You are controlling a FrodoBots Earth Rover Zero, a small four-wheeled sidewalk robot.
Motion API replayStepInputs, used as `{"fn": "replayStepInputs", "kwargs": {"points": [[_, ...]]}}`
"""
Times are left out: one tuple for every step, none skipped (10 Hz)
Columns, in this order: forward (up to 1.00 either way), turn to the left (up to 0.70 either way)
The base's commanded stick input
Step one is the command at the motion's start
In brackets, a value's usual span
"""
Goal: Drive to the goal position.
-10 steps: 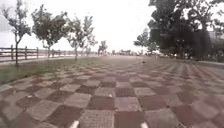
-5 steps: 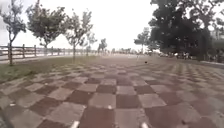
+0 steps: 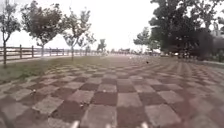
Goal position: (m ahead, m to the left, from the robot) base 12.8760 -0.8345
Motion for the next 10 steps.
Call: {"fn": "replayStepInputs", "kwargs": {"points": [[0.7, 0.0], [0.7, 0.0], [0.7, 0.0], [0.7, 0.0], [0.7, 0.0], [0.7, 0.0], [0.7, 0.0], [0.7, 0.0], [0.7, 0.0], [0.7, 0.0]]}}
